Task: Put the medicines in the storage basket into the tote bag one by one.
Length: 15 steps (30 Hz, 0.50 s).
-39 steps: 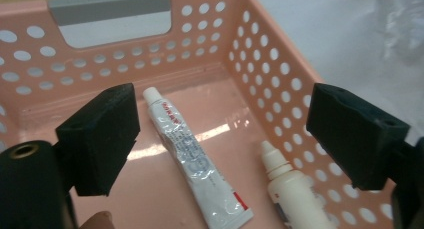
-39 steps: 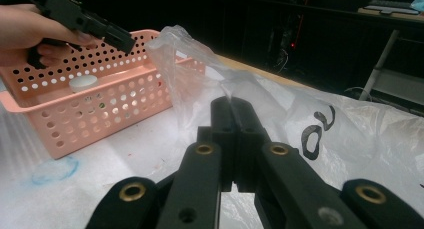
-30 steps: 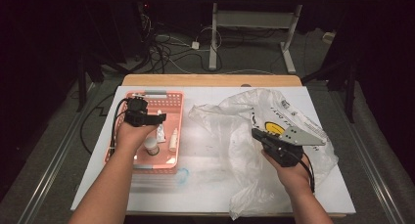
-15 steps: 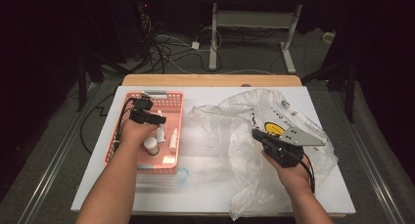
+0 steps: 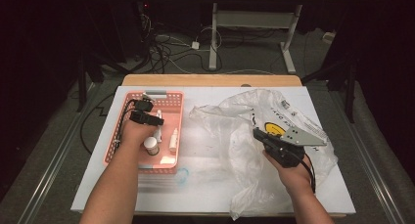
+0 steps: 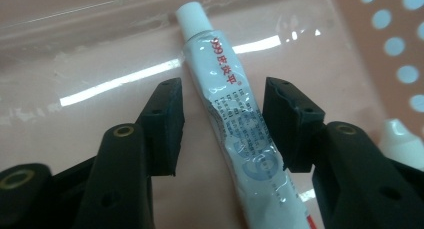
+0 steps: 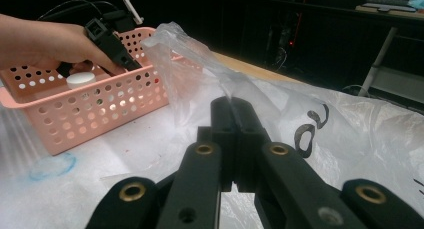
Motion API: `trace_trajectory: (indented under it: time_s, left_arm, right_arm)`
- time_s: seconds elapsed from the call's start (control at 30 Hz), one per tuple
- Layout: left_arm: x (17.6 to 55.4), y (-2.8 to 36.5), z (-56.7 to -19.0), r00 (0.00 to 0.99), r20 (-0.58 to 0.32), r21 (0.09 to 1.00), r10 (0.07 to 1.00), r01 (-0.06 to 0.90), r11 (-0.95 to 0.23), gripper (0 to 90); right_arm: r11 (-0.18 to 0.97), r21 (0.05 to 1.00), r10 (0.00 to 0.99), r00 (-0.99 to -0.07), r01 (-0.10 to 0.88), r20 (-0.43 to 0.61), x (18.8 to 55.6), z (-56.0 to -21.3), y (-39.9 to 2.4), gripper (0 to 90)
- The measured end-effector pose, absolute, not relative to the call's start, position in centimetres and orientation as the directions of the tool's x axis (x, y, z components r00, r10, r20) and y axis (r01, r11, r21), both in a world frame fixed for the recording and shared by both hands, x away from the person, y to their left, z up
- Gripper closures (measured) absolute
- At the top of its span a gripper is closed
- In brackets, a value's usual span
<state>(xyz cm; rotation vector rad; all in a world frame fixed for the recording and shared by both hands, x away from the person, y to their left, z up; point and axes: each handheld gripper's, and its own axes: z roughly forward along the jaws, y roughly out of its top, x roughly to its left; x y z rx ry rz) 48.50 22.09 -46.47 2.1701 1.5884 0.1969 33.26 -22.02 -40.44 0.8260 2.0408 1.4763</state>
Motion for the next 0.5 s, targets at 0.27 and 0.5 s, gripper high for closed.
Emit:
trace_trajectory:
  time_s: [0.27, 0.5]
  left_arm:
    - [48.42, 22.08, -46.47, 0.347, -0.084, 0.424, 0.934, 0.861, -0.281, 62.5]
    - [48.33, 22.00, -46.48, 0.352, -0.062, 0.425, 0.934, 0.856, -0.294, 67.8]
  right_arm:
    - [0.234, 0.953, 0.714, -0.699, 0.194, -0.033, 33.26, -40.50, -22.05, 90.0]
    - [0.232, 0.954, 0.714, -0.699, 0.191, -0.034, 33.23, -40.46, -22.06, 90.0]
